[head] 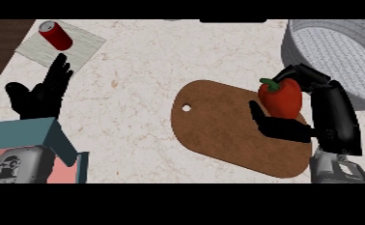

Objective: Pick the bell pepper from the cutting board and place it in the basket

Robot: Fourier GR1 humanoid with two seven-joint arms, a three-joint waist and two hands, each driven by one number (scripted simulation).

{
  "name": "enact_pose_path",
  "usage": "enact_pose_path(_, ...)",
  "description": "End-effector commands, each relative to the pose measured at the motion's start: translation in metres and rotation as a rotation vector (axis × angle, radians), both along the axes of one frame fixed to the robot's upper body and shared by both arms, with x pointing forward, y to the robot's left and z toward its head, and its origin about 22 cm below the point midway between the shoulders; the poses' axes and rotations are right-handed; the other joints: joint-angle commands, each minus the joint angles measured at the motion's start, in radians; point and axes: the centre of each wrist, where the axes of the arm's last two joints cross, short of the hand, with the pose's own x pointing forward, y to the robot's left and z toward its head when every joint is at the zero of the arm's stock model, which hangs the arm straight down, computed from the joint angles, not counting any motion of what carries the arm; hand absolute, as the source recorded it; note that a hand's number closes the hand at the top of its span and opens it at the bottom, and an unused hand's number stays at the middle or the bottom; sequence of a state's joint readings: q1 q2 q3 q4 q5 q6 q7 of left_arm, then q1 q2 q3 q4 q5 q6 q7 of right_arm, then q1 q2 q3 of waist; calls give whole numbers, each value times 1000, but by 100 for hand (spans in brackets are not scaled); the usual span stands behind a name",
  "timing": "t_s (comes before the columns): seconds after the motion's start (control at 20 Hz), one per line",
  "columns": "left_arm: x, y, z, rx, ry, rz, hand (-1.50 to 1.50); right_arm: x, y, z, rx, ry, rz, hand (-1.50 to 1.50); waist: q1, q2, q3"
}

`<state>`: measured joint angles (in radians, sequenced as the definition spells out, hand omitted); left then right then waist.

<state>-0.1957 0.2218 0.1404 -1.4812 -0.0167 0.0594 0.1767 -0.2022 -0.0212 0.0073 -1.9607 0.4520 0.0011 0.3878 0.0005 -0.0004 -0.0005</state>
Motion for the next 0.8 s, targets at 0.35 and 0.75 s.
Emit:
enact_pose_path(0.35,-6,-8,3,0,-18,-13,0,79,-31,77,-11,-3,-206,150,9,1,0)
enact_pose_path(0.75,-3,-2,10,-7,-9,-20,0,126,-65,71,-183,18,-240,150,13,3,1)
